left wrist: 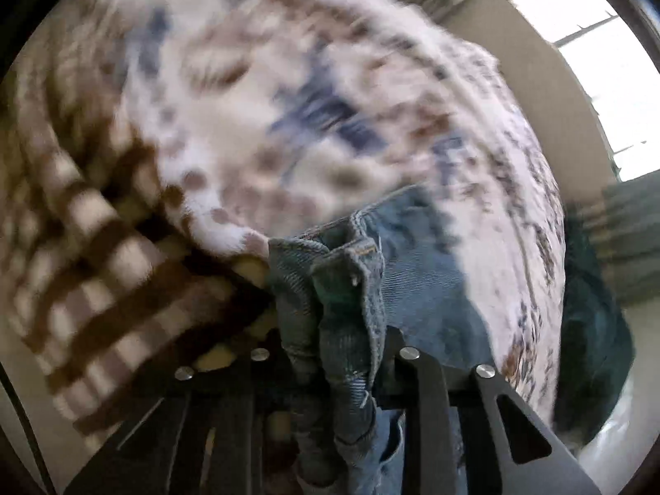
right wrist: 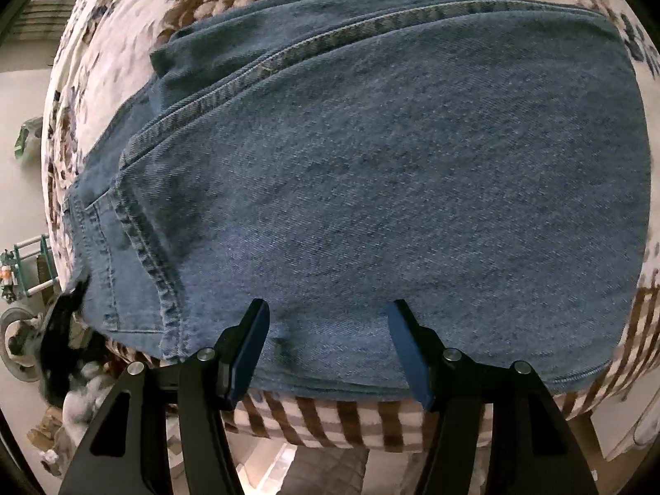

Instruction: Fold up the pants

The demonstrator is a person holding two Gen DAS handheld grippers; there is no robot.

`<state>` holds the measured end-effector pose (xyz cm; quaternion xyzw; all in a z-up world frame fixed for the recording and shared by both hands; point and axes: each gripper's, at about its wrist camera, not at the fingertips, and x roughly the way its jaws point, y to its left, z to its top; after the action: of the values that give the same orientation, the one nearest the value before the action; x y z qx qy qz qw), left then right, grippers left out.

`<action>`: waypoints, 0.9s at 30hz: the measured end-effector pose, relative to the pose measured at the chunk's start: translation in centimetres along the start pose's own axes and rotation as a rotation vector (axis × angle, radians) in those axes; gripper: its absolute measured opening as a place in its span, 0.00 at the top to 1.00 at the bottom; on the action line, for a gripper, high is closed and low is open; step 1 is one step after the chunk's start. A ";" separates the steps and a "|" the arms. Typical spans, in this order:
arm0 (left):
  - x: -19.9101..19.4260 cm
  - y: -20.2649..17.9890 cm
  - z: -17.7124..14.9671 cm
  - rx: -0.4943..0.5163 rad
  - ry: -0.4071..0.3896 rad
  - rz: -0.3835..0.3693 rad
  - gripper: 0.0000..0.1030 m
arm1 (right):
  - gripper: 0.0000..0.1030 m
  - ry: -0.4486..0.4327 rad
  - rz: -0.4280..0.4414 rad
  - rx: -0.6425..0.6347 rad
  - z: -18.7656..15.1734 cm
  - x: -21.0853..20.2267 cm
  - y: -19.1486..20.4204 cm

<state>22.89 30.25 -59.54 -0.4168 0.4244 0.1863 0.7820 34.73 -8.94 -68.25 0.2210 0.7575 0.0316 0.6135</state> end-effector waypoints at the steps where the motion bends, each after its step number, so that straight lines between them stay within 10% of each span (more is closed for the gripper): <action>1: -1.6 -1.6 -0.4 0.049 -0.033 0.003 0.79 | 0.39 -0.003 0.003 -0.002 0.0 -0.1 -0.1; 14: -9.6 -16.4 -9.0 0.502 -0.102 -0.115 0.81 | 0.39 -0.032 0.036 0.028 -0.7 -2.4 -5.3; 20: -7.1 -22.9 -19.1 0.732 0.066 -0.225 0.82 | 0.39 -0.062 0.038 0.107 -1.0 -5.1 -11.2; 27: 1.7 -23.8 -29.0 0.966 0.309 -0.082 0.81 | 0.39 -0.109 0.029 0.170 -0.8 -8.1 -17.9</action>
<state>24.43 -7.19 -57.68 -0.0467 0.5562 -0.1257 0.8201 29.85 -27.85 -66.37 0.2844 0.7198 -0.0357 0.6322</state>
